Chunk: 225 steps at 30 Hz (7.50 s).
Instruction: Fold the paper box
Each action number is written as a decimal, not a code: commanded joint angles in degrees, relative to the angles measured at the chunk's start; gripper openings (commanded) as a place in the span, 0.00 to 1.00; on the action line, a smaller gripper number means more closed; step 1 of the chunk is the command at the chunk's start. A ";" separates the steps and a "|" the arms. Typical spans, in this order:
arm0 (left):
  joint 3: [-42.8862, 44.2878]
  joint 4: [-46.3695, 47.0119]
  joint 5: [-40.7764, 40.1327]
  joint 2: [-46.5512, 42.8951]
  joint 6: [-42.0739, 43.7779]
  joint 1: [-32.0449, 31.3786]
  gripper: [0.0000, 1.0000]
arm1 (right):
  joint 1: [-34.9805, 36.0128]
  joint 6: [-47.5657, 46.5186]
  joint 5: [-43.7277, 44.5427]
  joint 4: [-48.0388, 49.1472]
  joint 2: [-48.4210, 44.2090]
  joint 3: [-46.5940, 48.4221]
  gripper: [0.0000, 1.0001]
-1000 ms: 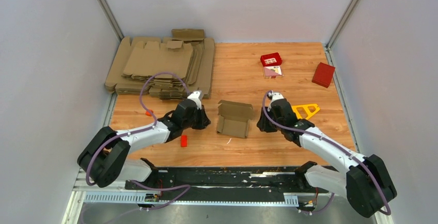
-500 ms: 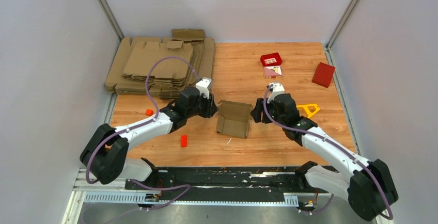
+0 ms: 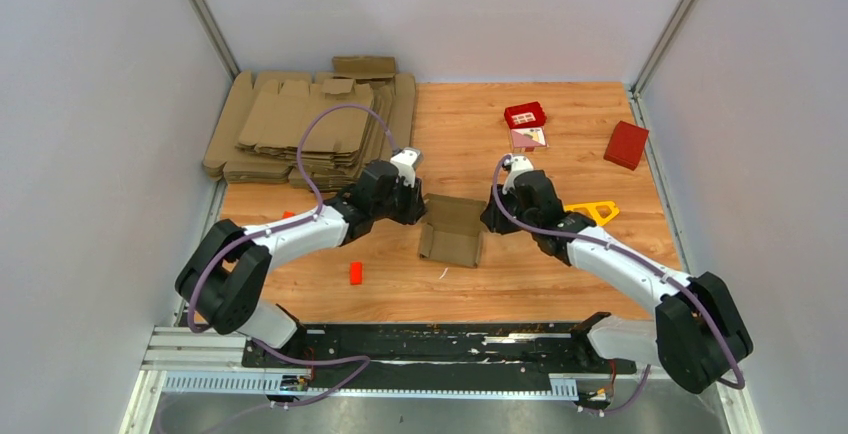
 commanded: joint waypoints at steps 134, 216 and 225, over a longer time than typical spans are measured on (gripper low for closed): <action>1.09 -5.91 16.23 -6.39 14.15 -9.38 1.00 | 22.85 6.54 25.46 12.76 -8.57 -14.05 0.00; 1.81 -11.09 4.23 -1.88 23.94 -23.44 0.96 | -1.38 5.65 -8.89 -9.76 -14.46 -1.95 0.51; -1.97 -10.93 2.09 -13.13 11.37 -22.70 0.68 | -0.99 2.17 -16.08 -9.83 -4.57 1.22 0.29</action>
